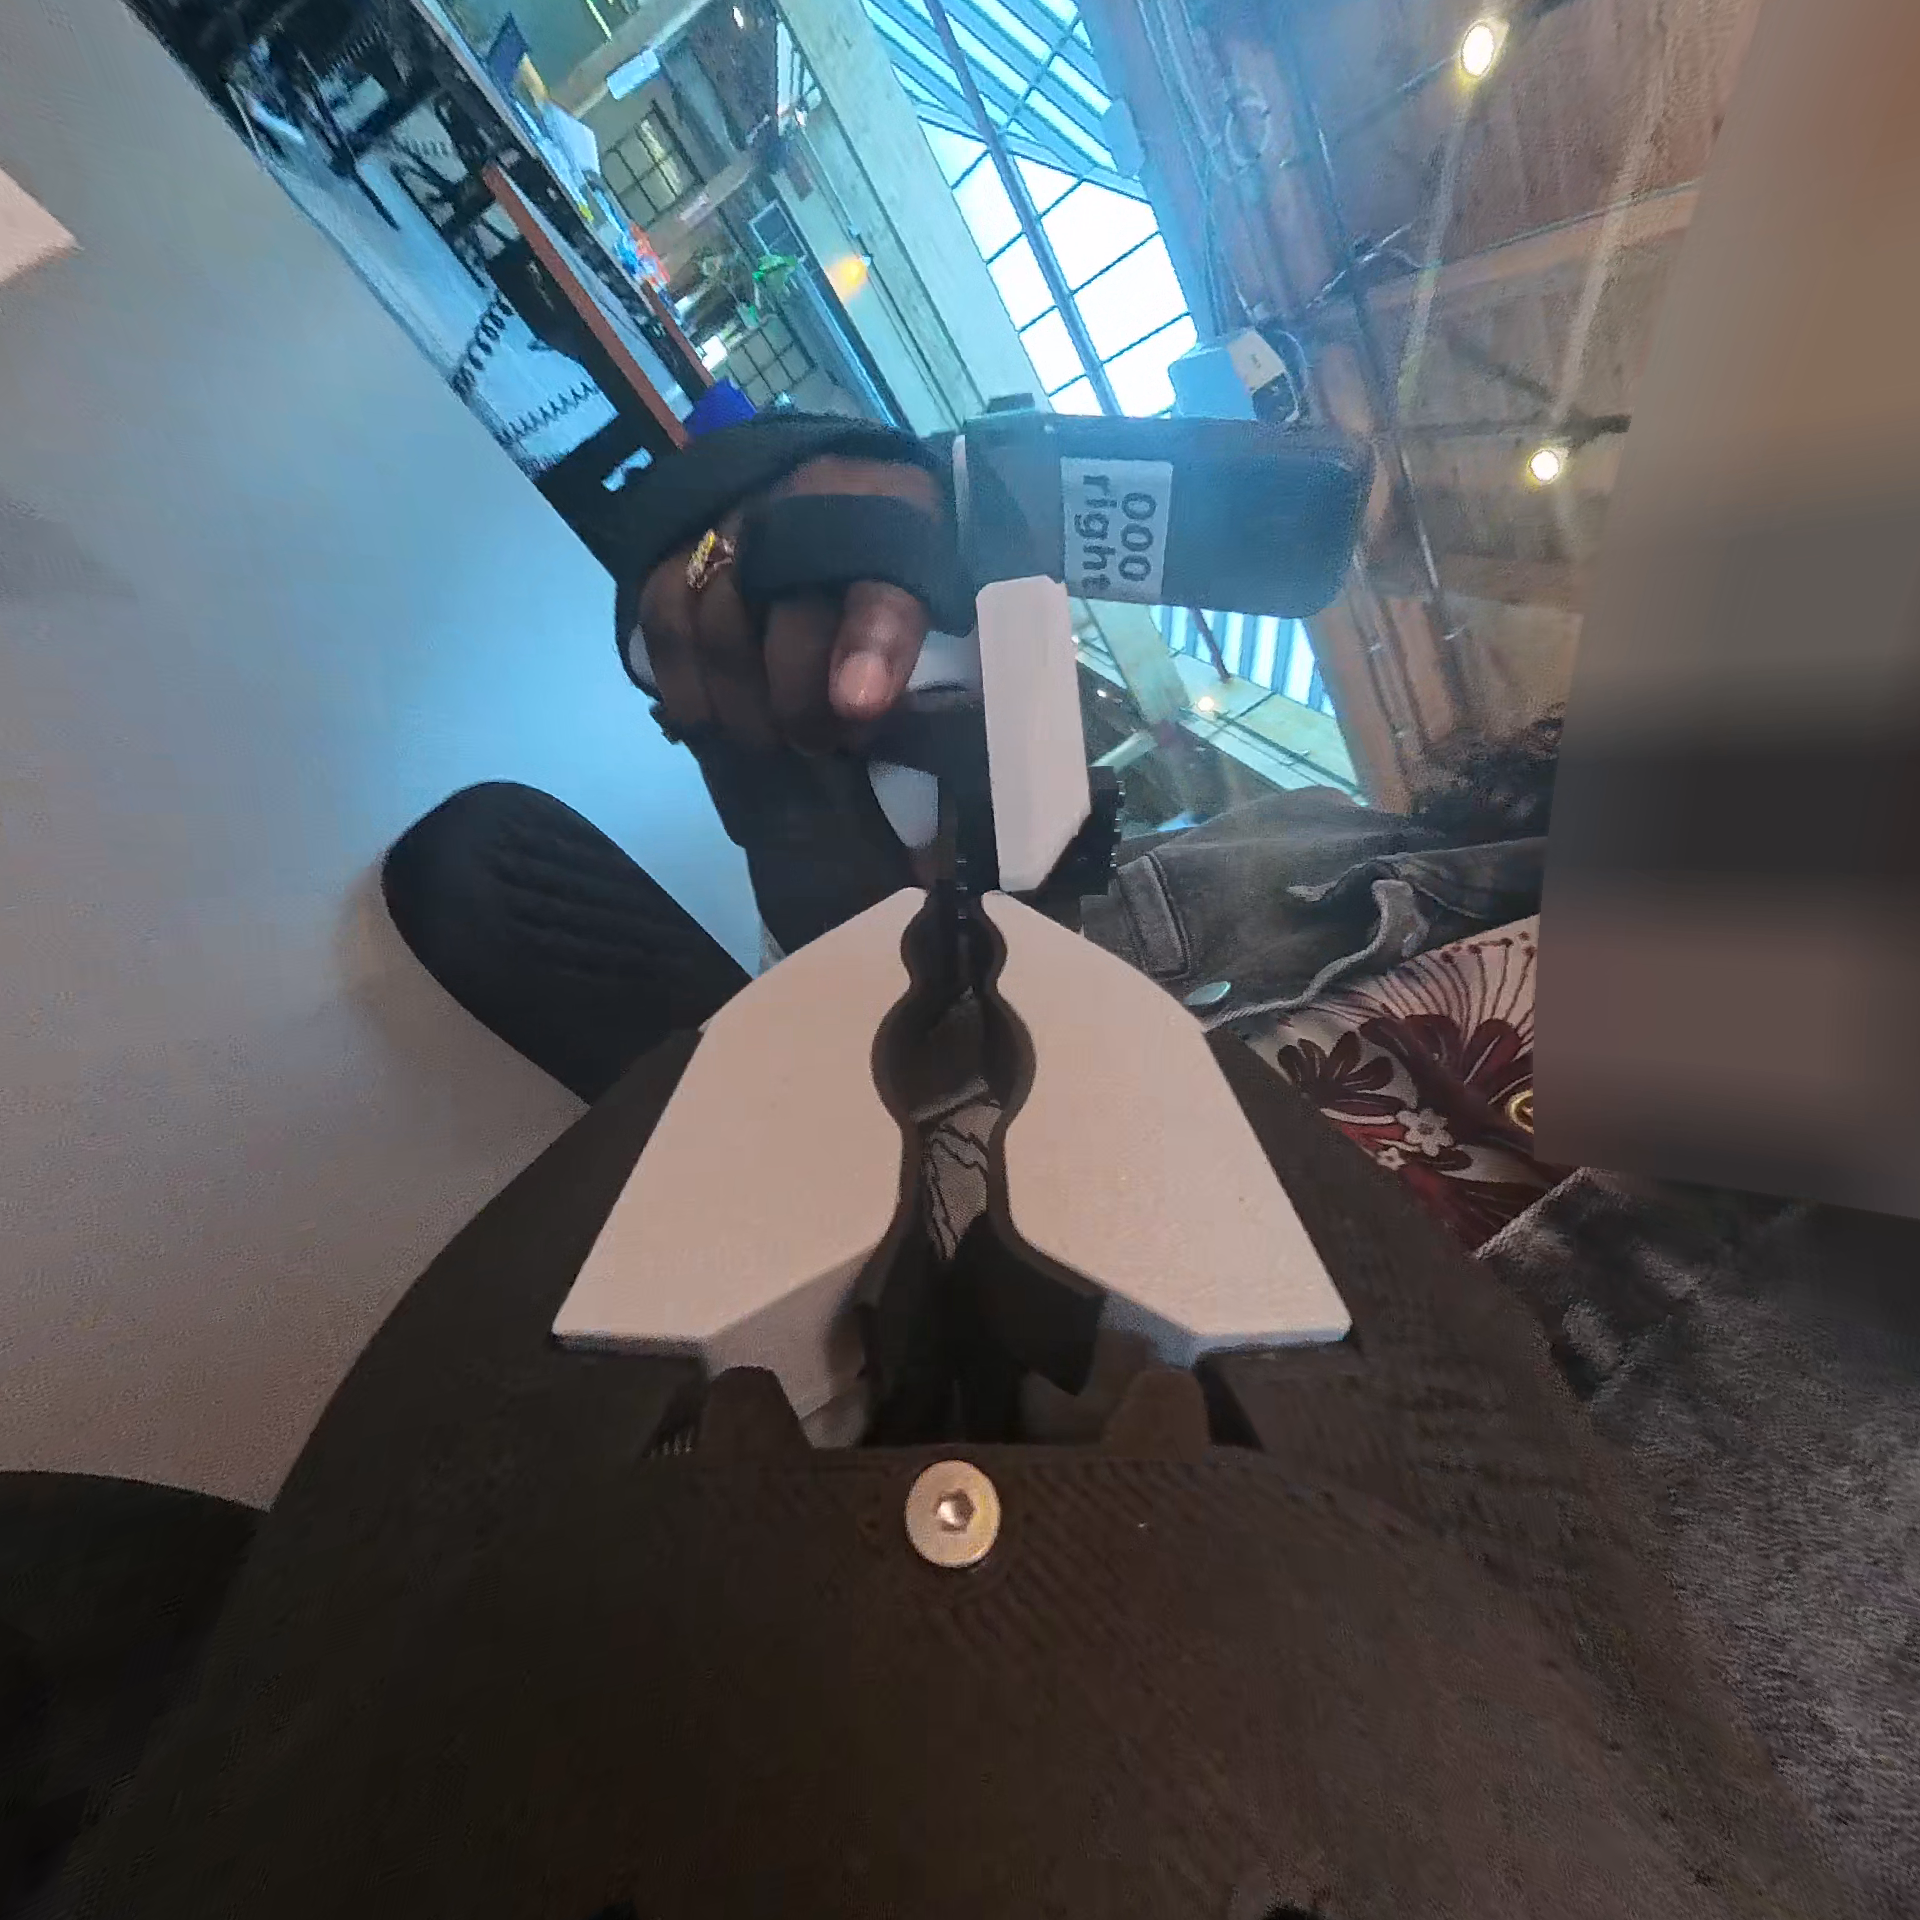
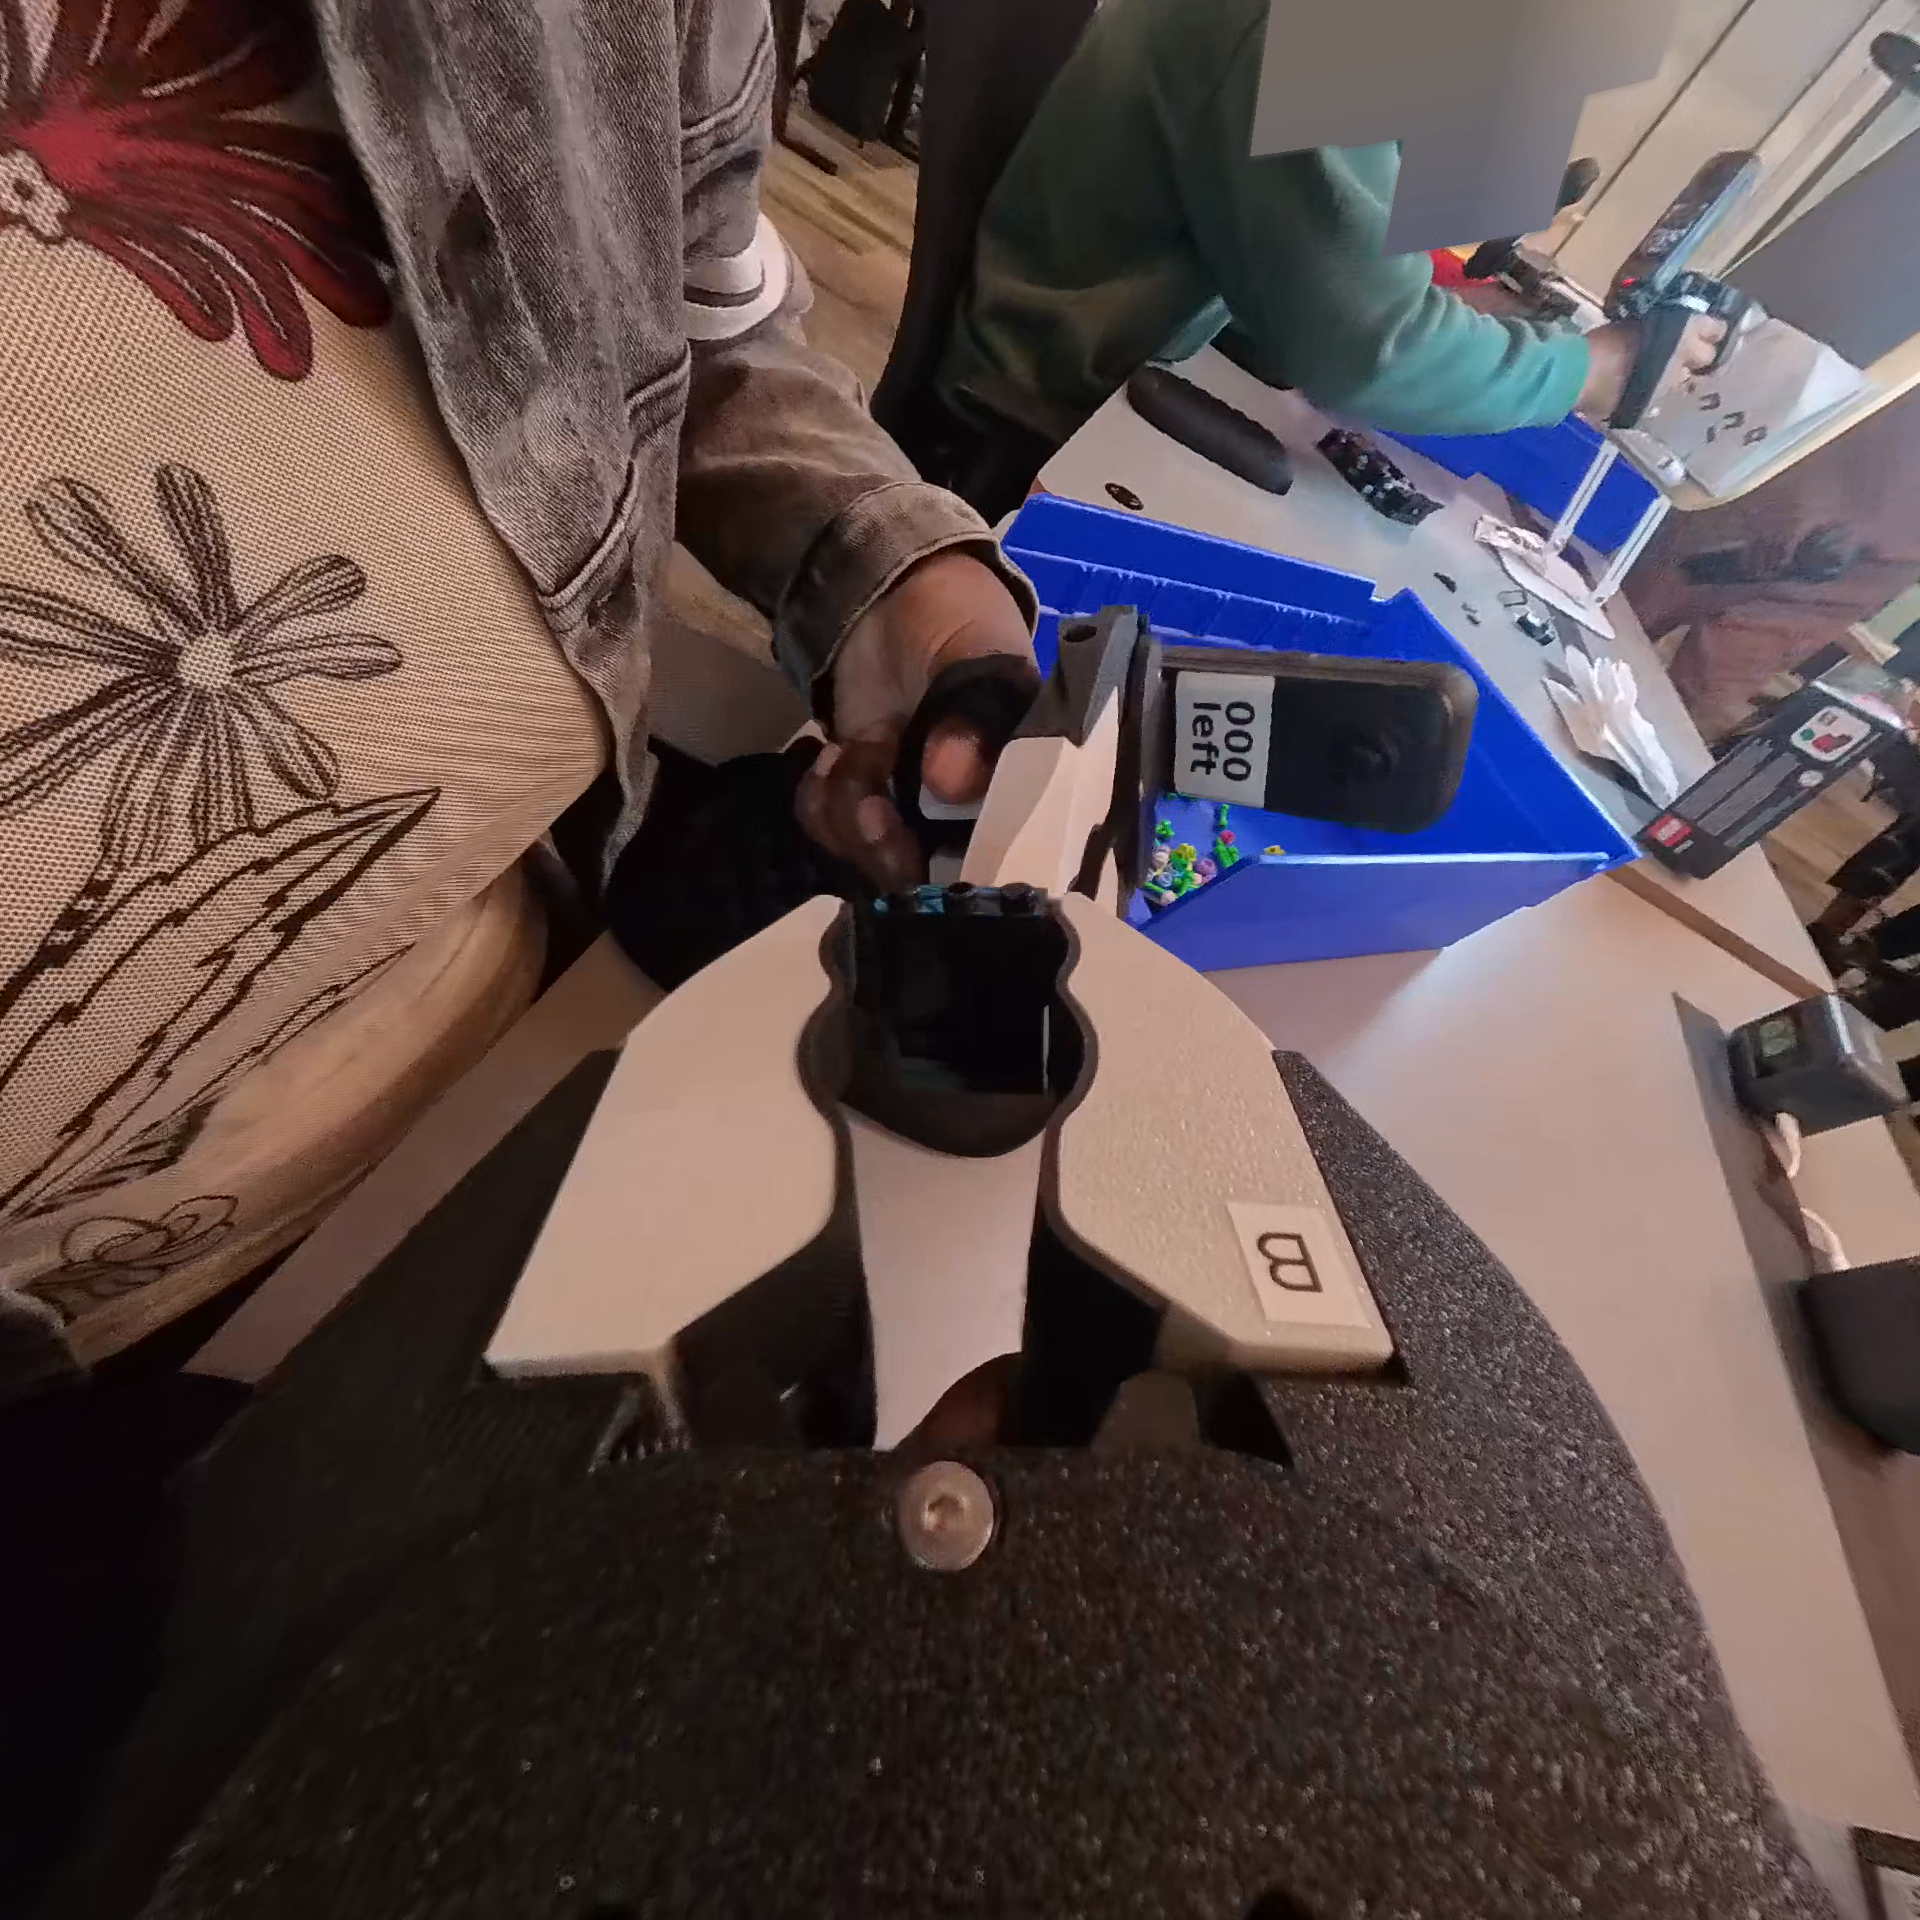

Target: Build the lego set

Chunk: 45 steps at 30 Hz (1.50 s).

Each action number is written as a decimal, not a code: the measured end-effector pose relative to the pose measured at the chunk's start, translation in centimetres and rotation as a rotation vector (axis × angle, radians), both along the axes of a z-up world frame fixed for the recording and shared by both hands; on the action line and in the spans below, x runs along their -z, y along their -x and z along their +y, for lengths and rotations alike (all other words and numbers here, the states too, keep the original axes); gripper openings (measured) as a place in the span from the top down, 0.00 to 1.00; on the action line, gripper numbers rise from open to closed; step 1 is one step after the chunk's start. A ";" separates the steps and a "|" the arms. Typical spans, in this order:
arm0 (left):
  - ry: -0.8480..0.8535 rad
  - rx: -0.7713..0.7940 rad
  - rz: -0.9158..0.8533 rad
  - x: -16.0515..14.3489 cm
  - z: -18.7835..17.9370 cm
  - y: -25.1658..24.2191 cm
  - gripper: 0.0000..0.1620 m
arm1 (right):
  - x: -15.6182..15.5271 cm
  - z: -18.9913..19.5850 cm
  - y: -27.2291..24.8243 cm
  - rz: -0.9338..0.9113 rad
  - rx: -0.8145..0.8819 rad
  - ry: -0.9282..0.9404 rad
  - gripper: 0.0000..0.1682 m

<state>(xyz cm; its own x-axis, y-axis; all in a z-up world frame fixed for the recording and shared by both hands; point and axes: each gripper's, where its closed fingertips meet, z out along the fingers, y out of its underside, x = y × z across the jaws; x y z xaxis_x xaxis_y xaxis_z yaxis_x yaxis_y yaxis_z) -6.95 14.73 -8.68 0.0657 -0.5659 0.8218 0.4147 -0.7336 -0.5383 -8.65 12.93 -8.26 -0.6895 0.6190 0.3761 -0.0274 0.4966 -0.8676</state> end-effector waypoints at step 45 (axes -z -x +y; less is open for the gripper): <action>-0.629 -0.654 0.743 -1.9 2.3 6.1 0.43 | 14.5 9.1 0.6 -0.574 0.335 0.104 0.84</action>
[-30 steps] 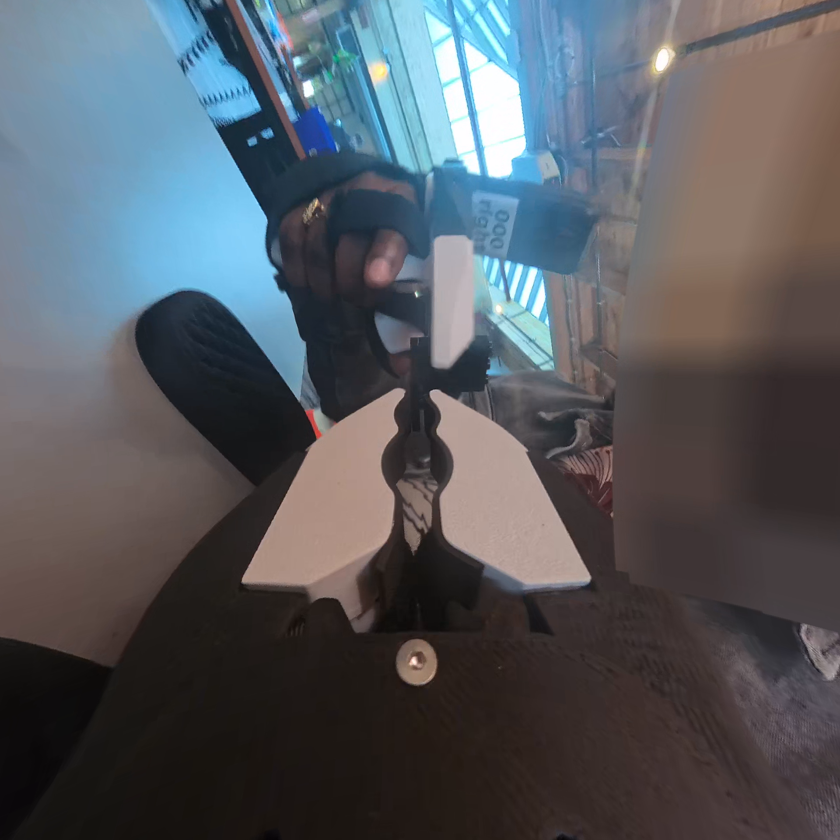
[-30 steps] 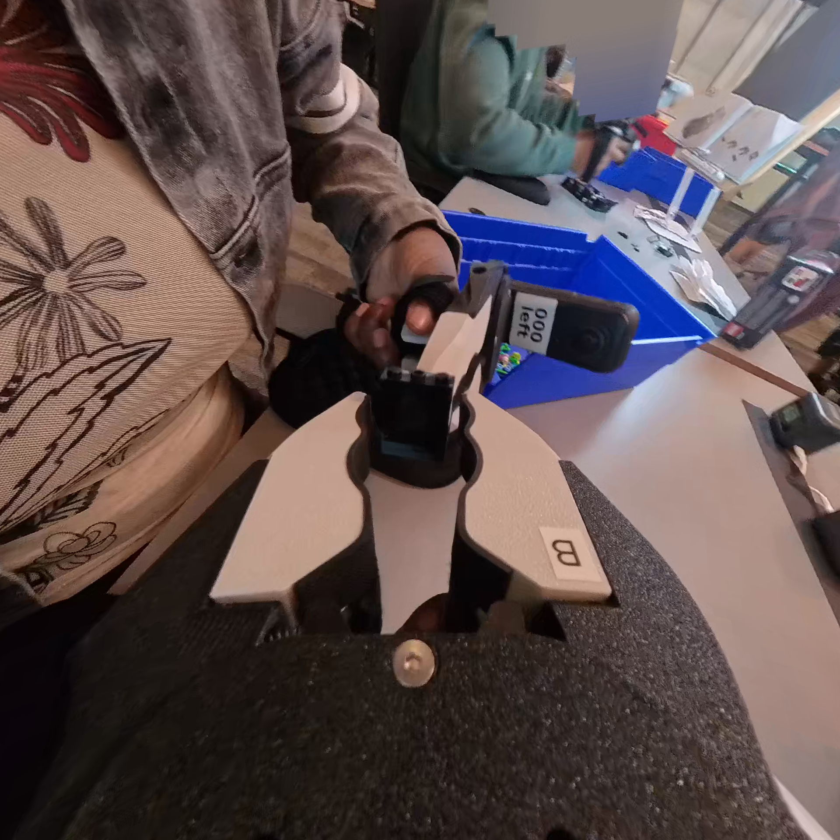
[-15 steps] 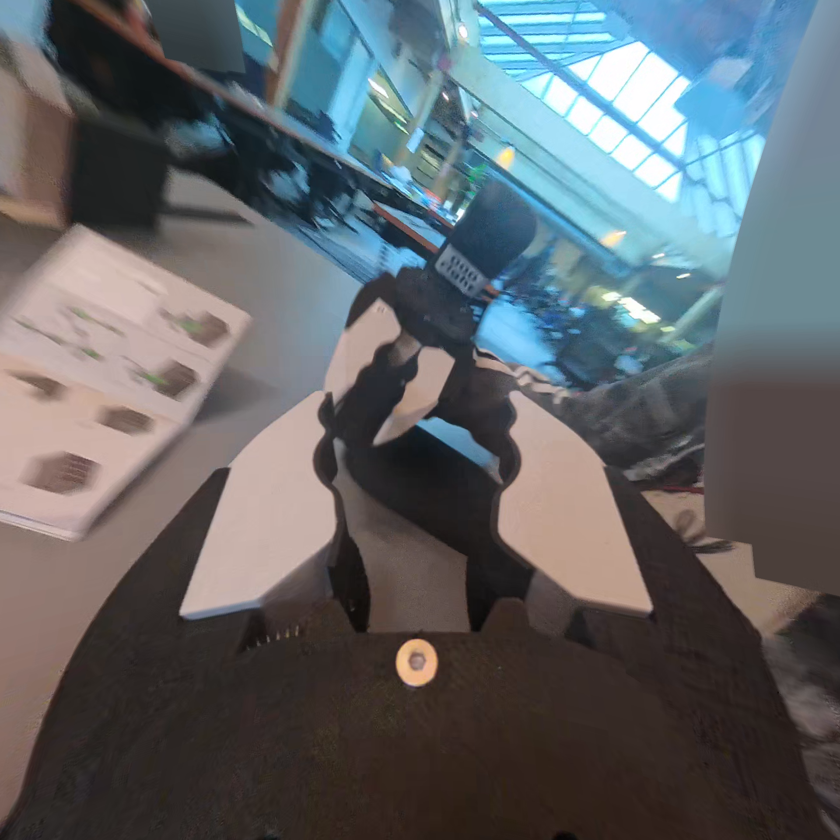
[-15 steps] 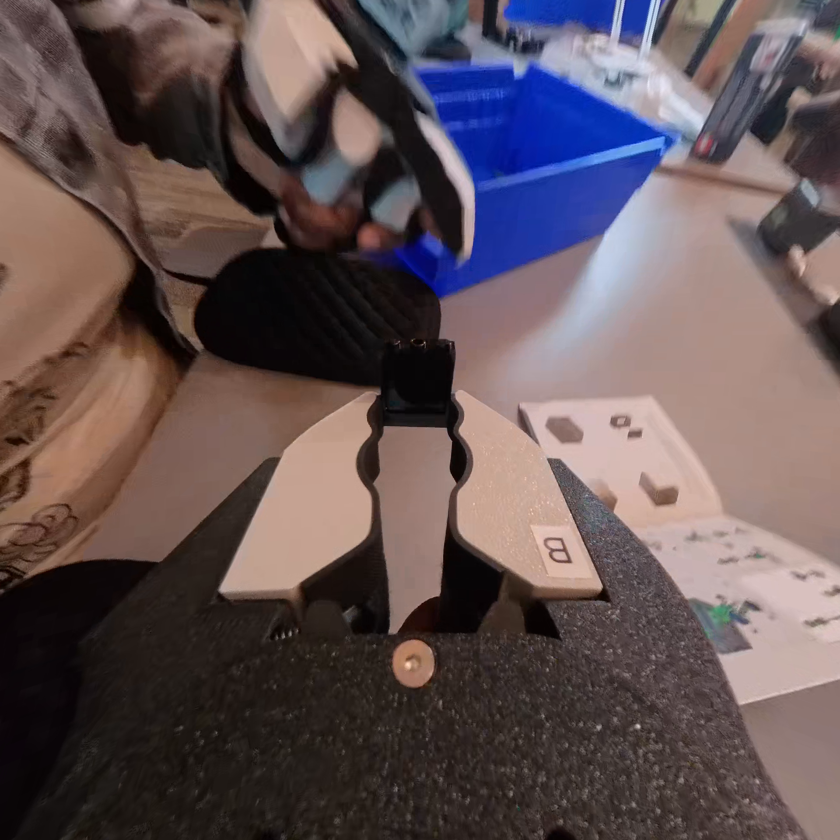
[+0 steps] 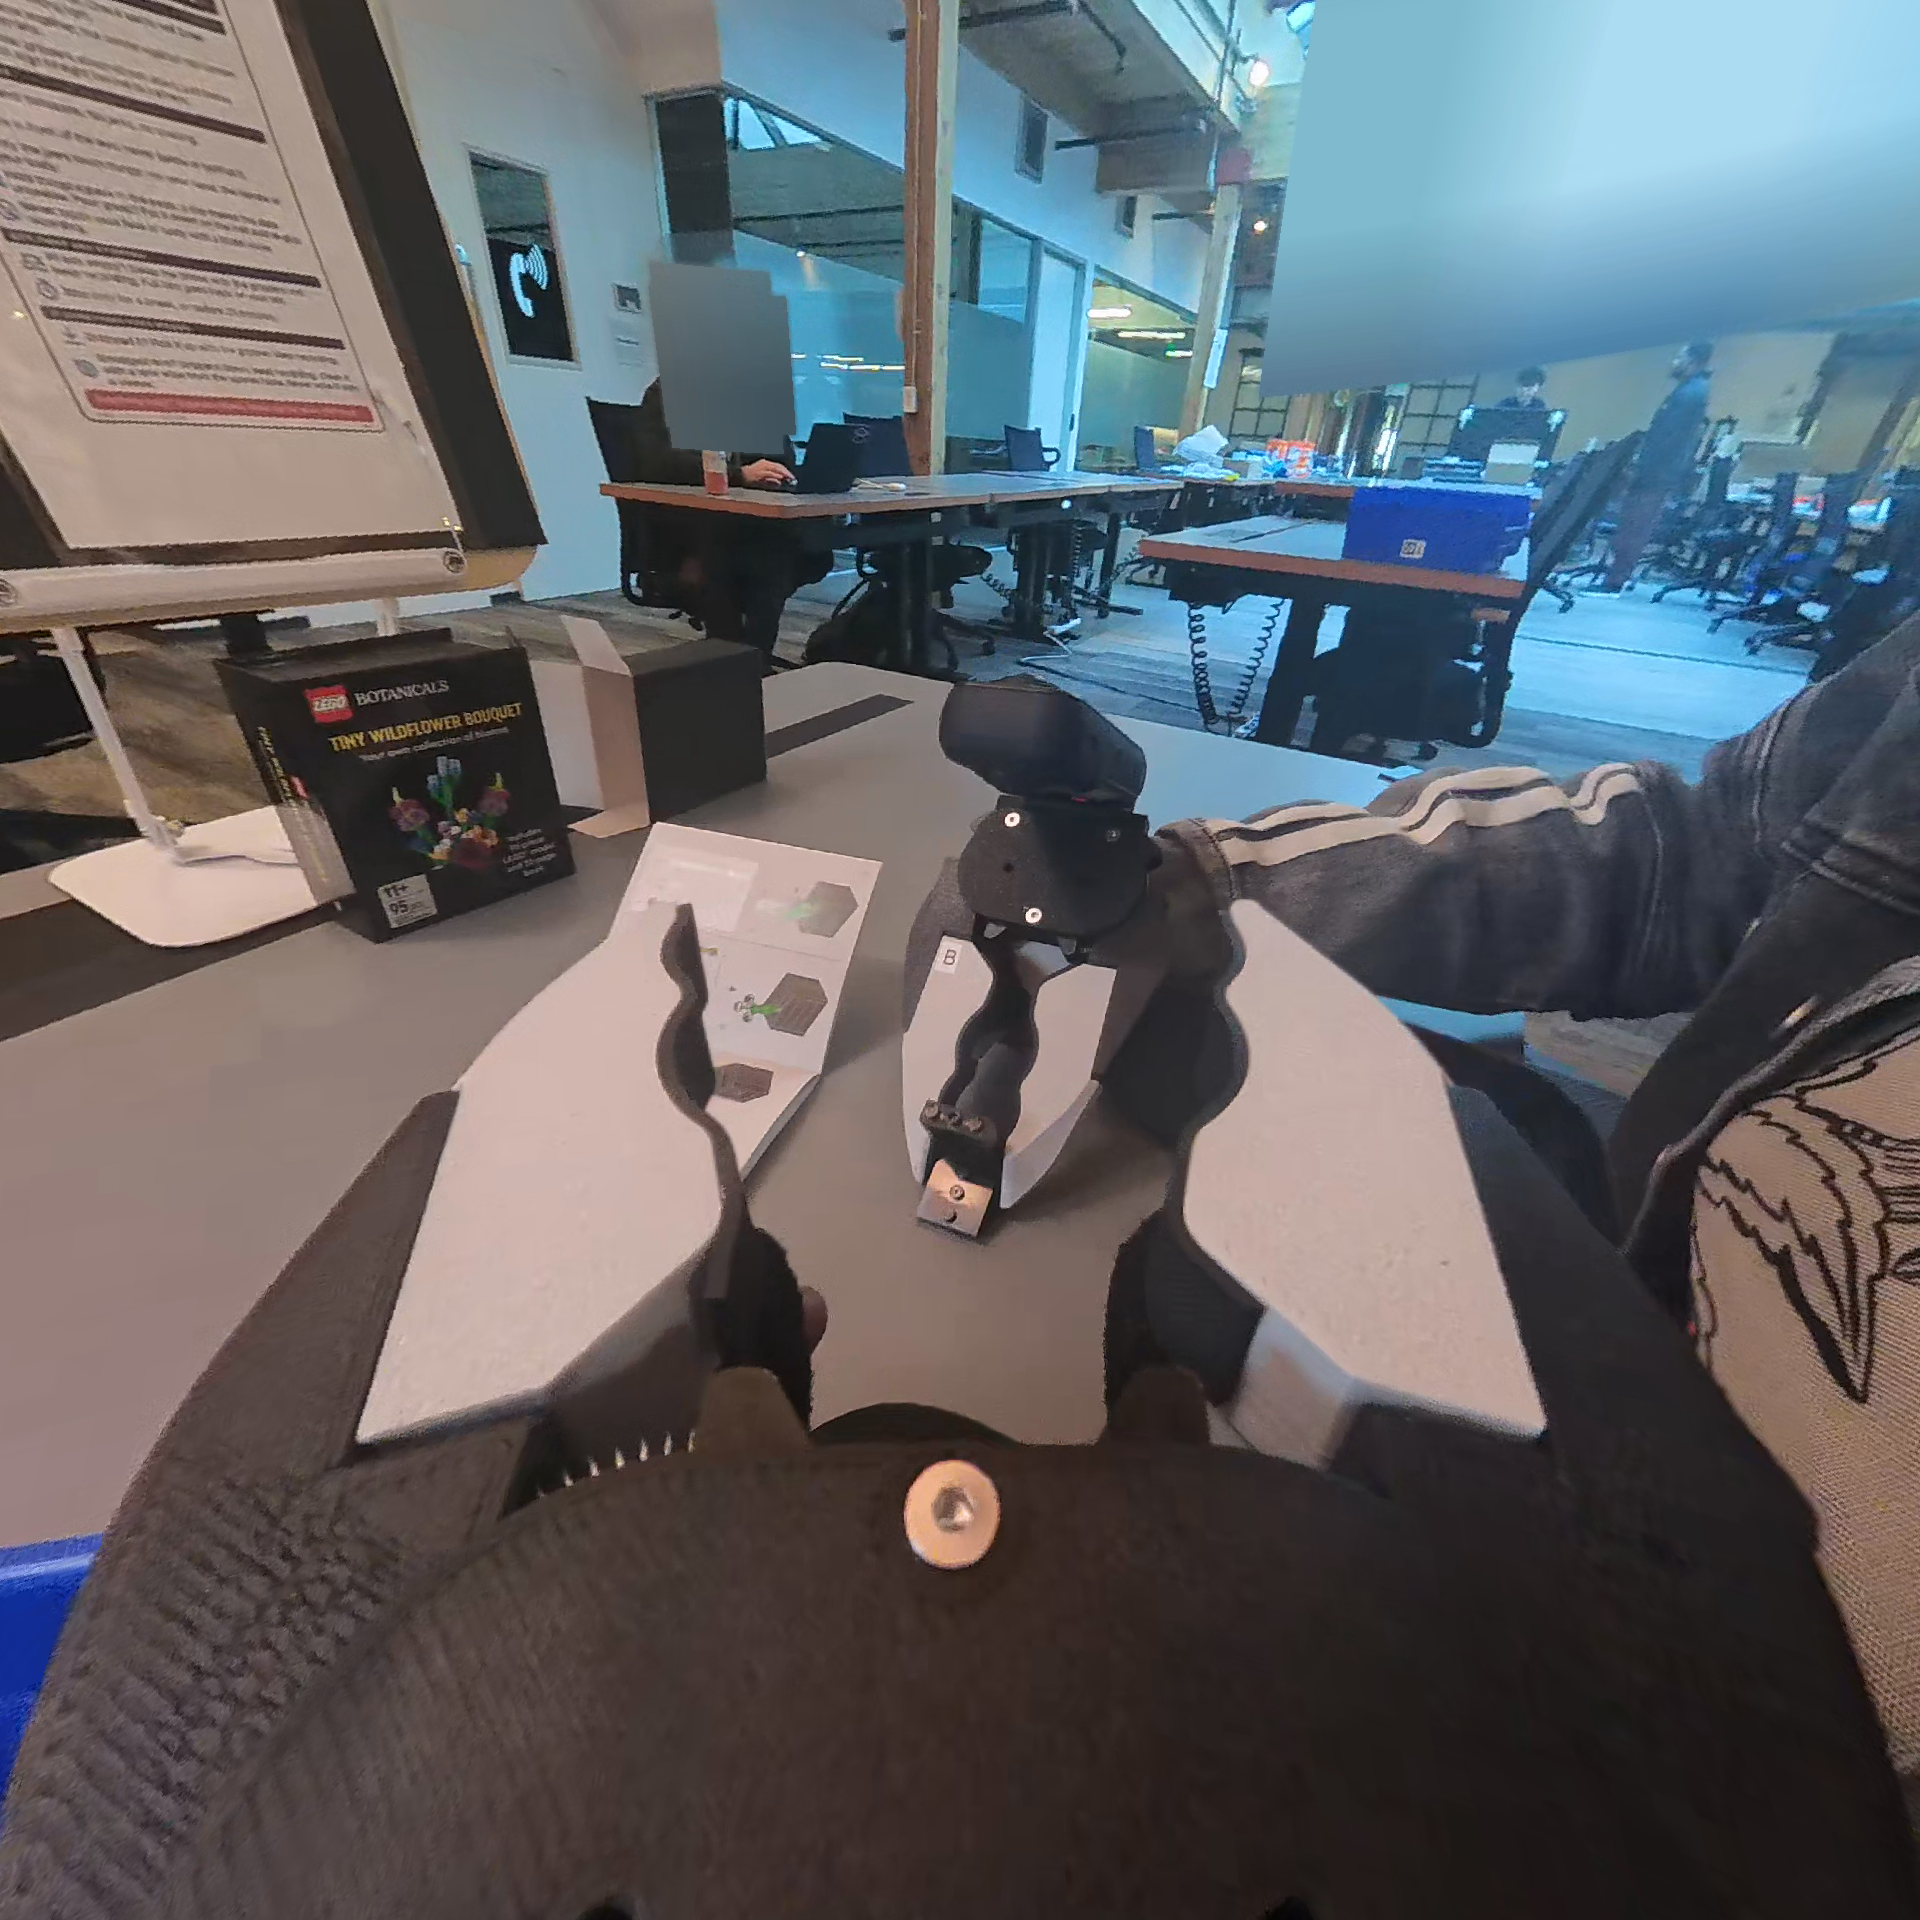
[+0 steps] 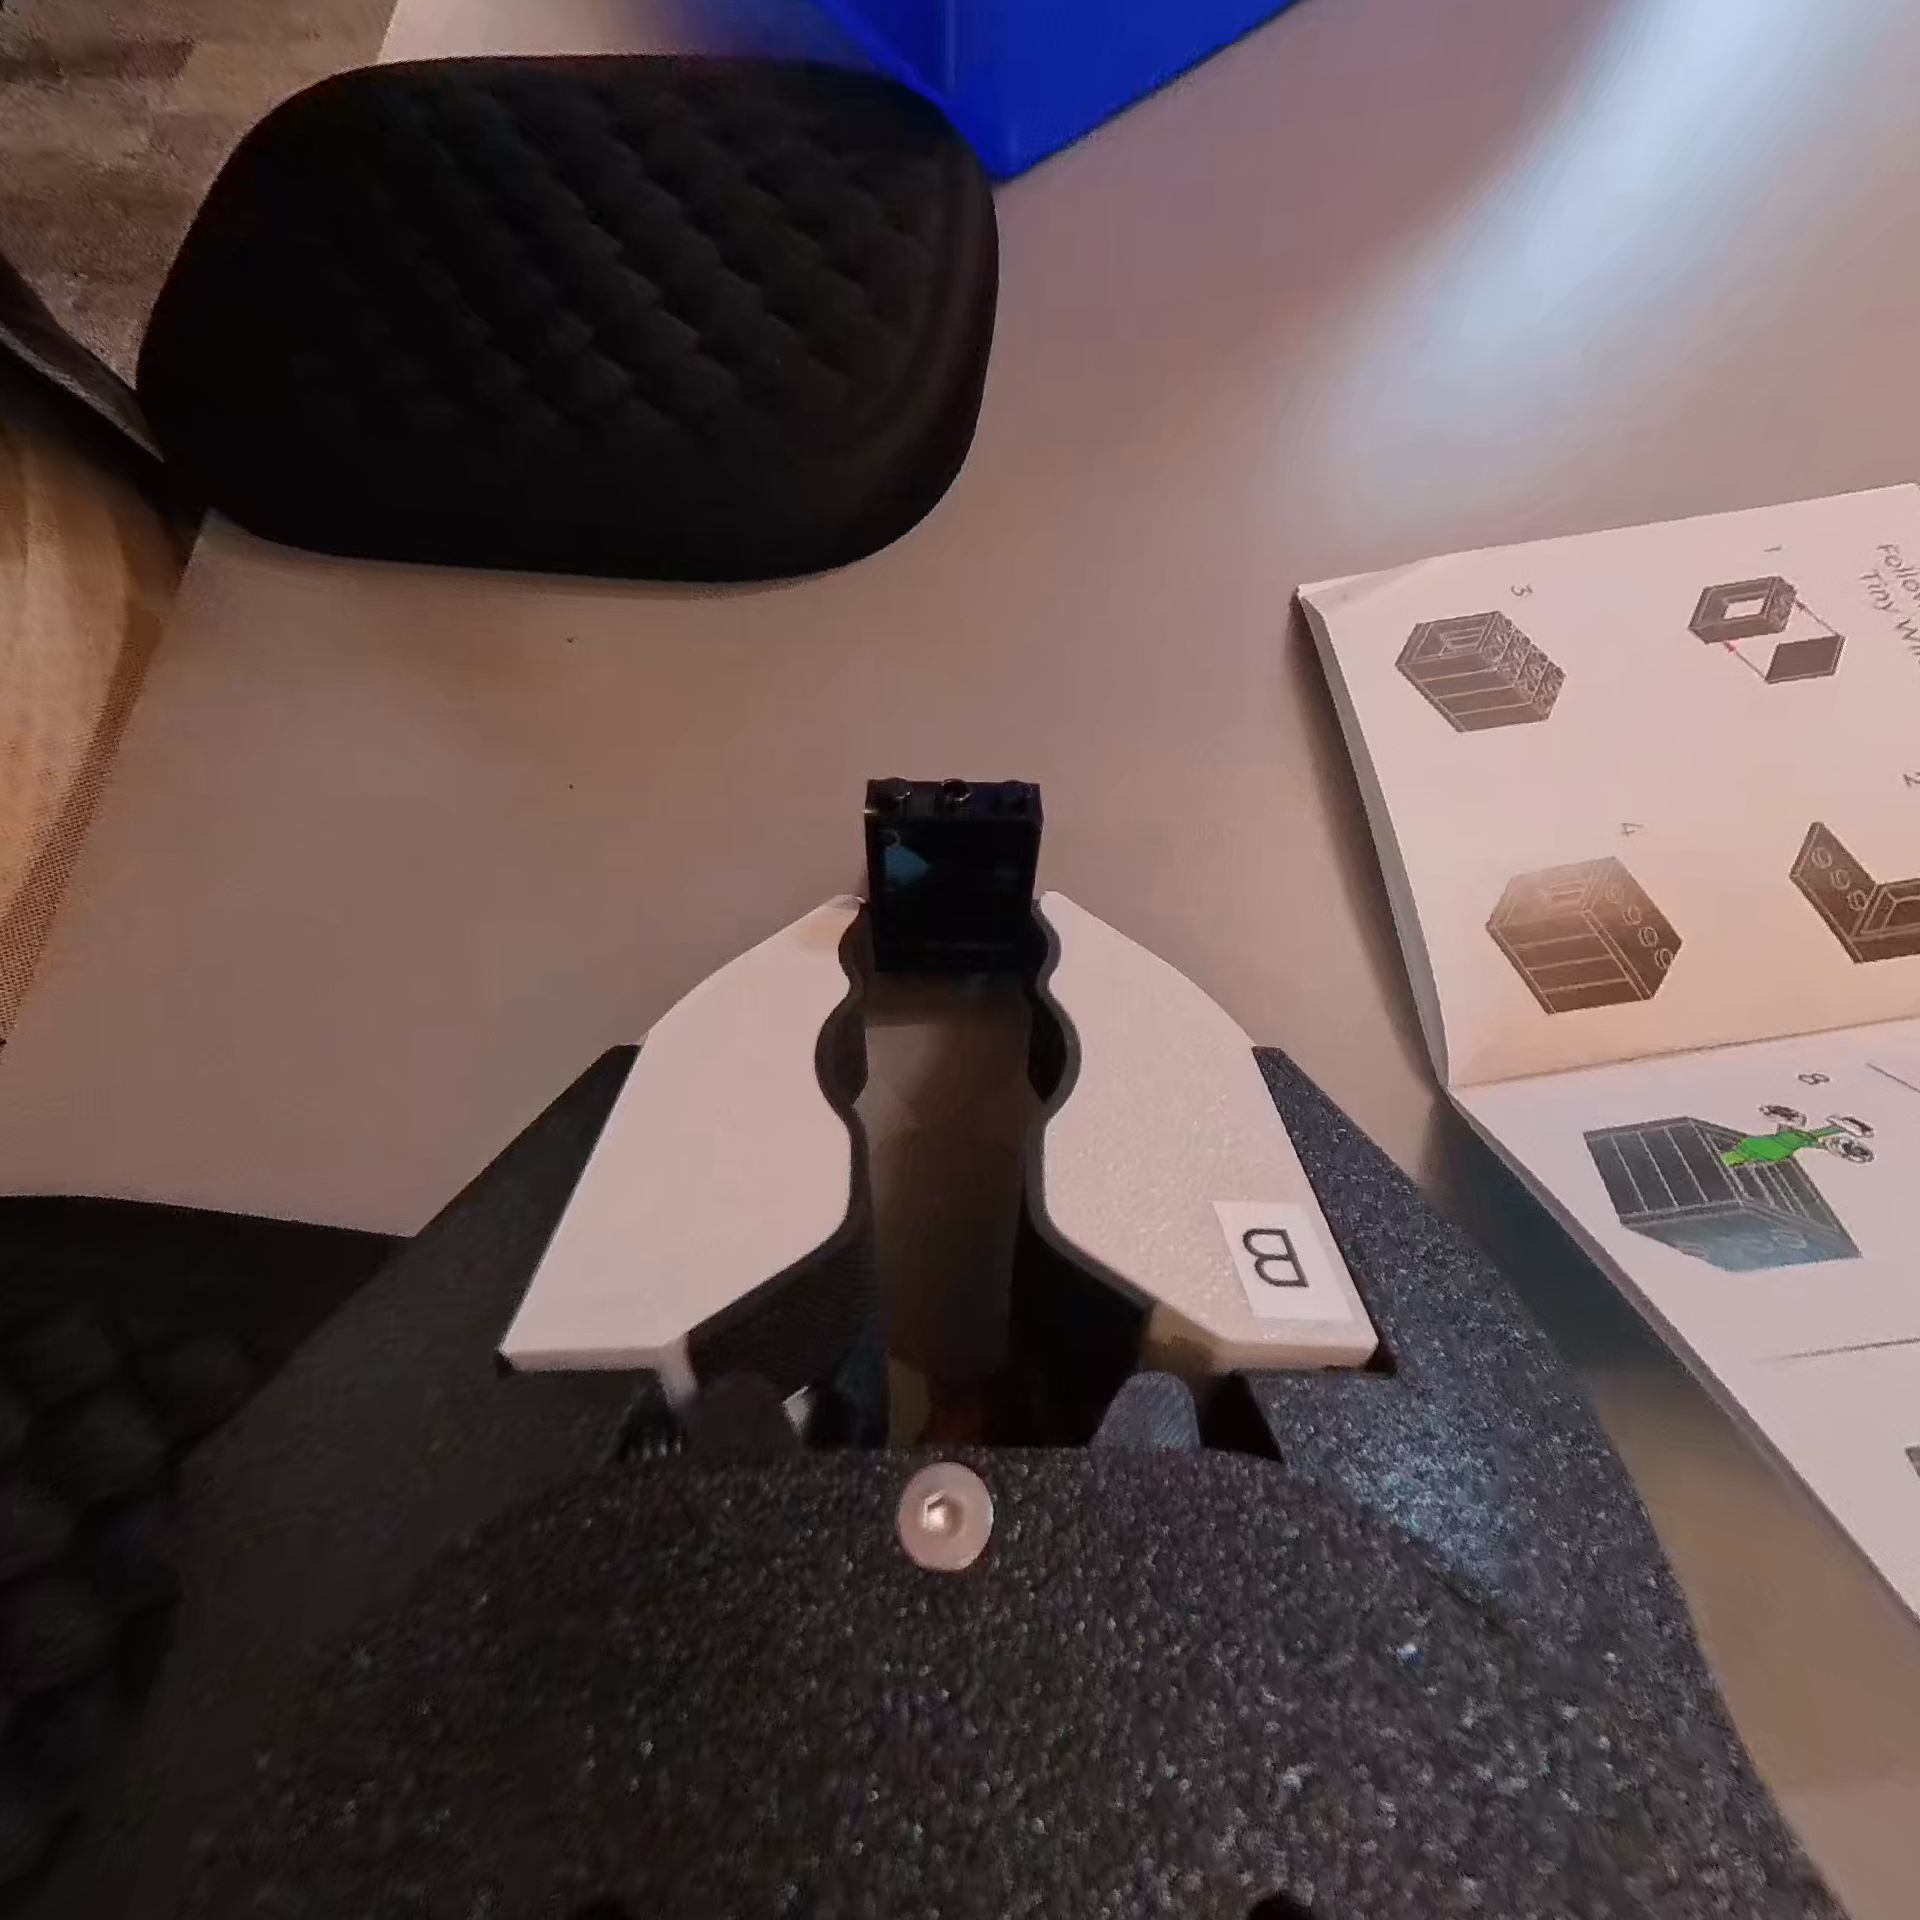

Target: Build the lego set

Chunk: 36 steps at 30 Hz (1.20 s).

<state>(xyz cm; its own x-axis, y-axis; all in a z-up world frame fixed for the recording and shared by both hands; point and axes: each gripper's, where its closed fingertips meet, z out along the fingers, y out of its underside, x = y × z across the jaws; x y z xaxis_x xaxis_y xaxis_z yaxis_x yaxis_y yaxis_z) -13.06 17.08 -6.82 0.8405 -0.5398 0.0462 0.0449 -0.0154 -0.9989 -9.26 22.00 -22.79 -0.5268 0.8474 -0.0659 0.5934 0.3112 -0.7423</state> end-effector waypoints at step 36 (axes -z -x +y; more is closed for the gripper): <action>1.102 -0.021 1.050 9.3 -9.6 27.6 0.92 | -9.7 -0.2 -0.9 0.563 0.318 0.110 0.92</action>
<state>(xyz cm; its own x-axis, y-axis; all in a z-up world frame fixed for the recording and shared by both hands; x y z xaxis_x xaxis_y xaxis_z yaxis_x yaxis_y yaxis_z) -40.69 7.43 -16.16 0.7554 -0.6242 -0.1995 -0.6463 -0.7599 -0.0694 -8.35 21.78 -13.09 -0.2314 0.9715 0.0514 0.1551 0.0890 -0.9839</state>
